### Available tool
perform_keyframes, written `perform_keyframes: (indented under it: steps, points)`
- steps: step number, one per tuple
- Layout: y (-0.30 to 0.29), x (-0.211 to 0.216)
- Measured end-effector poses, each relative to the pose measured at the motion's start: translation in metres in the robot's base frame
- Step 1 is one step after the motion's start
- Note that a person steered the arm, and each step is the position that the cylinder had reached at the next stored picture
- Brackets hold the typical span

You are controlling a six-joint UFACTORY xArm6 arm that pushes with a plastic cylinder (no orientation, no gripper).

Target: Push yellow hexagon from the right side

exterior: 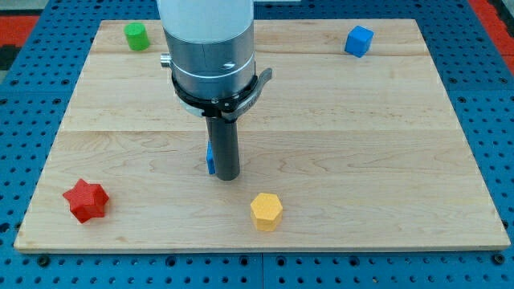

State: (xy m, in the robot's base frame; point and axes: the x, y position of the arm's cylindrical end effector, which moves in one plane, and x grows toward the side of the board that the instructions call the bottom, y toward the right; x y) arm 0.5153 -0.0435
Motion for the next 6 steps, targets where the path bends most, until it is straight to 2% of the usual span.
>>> perform_keyframes:
  steps: [1, 2, 3, 4, 6]
  points:
    - [0.069, -0.003]
    - [0.132, 0.024]
    - [0.119, 0.061]
    - [0.072, 0.069]
    - [-0.033, 0.048]
